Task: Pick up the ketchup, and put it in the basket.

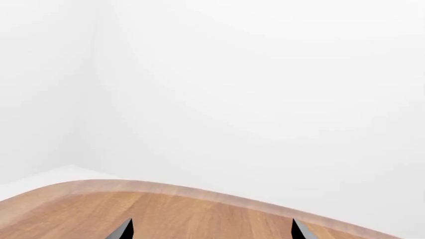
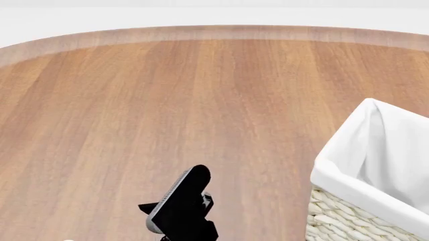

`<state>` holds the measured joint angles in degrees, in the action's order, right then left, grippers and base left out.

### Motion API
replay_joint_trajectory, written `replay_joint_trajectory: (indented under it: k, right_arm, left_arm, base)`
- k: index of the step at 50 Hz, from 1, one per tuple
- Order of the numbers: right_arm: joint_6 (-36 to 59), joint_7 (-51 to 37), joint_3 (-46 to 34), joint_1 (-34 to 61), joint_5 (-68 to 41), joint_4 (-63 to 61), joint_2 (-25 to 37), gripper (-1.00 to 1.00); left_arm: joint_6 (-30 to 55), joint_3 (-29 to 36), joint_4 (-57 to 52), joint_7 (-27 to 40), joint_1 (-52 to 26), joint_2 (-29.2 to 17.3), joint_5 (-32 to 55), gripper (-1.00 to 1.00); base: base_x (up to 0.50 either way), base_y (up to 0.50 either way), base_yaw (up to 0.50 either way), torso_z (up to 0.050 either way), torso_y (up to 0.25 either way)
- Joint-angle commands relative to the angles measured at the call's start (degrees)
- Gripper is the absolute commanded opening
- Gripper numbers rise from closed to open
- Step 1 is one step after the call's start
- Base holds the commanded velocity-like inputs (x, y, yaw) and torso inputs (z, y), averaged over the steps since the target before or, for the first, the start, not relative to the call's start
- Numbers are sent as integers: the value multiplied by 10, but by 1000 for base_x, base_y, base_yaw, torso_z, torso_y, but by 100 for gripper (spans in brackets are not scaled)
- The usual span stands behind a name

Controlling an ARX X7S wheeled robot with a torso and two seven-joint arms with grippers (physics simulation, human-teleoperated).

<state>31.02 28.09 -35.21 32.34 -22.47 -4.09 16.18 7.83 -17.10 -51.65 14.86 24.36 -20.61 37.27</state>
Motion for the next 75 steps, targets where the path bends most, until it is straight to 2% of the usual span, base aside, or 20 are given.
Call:
replay_joint_trajectory:
  k: [1,45,62,75]
  right_arm:
    - [-2,7,-13,21,2,28,-21,100]
    - [-34,29,-79,77,29,176,-97,100]
    - [-23,21,-101,73,29,157,-99,100]
    - [-77,25,-106,109,39,301,-142,100]
  left_arm:
    - [-4,2,-1,1,3,-1,2,100]
    - [-25,5,-13,1,25,-2,4,100]
    - [-36,15,-10,-3,33,3,-7,100]
    - [-46,-4,-15,1,45,-4,11,100]
  base:
    - [0,0,0,0,0]
    - [0,0,0,0,0]
    - [0,0,0,0,0]
    - [0,0,0,0,0]
